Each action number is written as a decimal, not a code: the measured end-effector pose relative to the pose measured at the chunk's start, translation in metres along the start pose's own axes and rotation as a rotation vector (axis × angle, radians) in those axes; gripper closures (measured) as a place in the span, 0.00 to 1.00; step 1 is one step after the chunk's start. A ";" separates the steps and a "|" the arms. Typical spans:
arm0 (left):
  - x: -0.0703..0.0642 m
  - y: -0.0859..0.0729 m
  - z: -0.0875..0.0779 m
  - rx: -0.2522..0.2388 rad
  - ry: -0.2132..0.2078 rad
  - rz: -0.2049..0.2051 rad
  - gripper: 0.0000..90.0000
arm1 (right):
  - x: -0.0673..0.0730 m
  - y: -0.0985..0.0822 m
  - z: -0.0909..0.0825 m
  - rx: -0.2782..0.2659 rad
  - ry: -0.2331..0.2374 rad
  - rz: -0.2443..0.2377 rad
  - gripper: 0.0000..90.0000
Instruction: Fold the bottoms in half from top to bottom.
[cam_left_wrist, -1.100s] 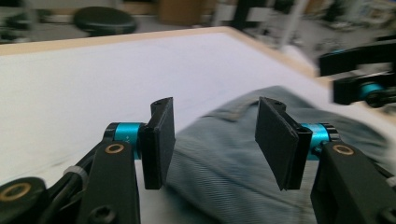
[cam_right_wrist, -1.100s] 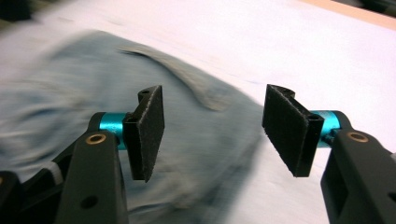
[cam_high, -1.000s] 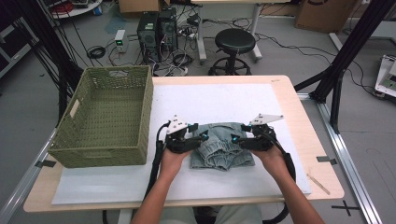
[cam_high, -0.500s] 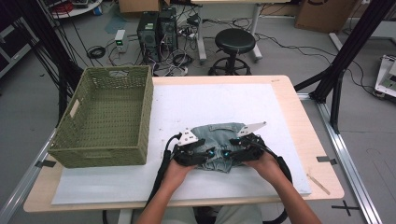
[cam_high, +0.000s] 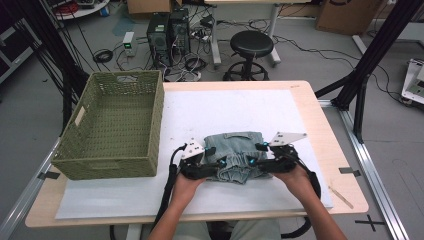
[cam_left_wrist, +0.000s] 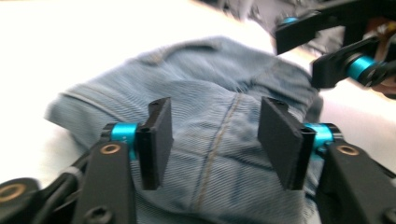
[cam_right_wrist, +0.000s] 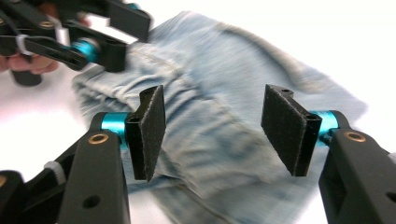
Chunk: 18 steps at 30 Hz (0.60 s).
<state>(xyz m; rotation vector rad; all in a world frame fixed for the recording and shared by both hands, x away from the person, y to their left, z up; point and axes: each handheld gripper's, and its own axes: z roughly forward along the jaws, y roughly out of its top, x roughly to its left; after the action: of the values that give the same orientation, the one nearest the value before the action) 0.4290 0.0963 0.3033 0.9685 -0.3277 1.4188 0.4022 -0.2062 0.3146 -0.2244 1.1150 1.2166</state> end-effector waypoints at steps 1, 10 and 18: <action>0.002 0.001 -0.003 -0.014 0.004 -0.006 0.45 | -0.003 -0.002 -0.006 -0.006 -0.025 0.004 0.50; 0.009 0.001 -0.017 -0.042 0.029 -0.013 0.44 | -0.014 -0.036 -0.004 0.164 -0.057 -0.001 0.80; 0.012 -0.002 -0.028 -0.027 0.041 -0.023 0.51 | -0.015 -0.048 0.000 0.224 -0.060 -0.008 0.81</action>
<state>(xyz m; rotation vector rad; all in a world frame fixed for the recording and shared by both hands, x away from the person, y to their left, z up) 0.4237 0.1246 0.2943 0.9177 -0.3034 1.4081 0.4430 -0.2347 0.3070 -0.0216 1.1863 1.0744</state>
